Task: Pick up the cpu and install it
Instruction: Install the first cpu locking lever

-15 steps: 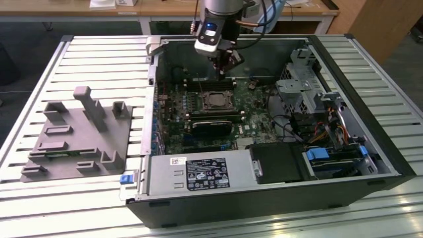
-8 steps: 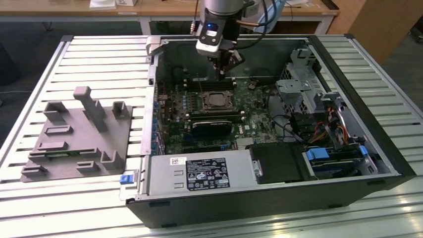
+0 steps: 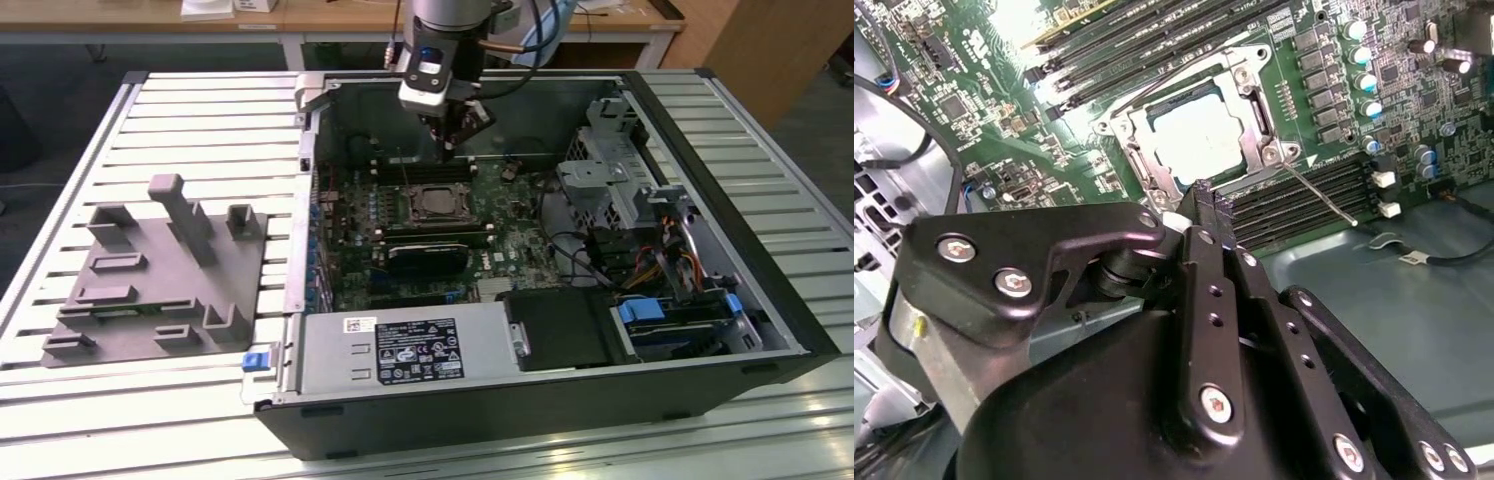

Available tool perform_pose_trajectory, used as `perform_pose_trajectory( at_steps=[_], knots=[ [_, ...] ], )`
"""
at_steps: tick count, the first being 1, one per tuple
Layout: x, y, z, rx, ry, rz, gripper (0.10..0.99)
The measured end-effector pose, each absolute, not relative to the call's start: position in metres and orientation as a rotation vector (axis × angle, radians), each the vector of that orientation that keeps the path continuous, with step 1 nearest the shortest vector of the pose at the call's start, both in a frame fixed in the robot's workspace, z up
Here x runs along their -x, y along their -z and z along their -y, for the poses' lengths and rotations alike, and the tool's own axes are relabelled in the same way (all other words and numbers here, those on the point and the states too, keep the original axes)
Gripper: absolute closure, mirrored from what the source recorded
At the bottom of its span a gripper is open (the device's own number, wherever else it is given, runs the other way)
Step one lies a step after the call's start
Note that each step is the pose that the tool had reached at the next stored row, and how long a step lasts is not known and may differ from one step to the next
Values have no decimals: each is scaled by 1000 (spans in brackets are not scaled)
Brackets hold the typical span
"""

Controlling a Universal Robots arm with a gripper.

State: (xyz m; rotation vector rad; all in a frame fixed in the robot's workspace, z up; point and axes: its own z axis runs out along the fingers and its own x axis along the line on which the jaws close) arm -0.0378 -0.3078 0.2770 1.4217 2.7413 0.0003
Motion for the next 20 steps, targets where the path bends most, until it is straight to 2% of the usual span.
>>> perform_pose_trajectory(
  at_steps=[20],
  knots=[
    [38, -277, 308, -1316, -3, -2794, 980]
  ],
)
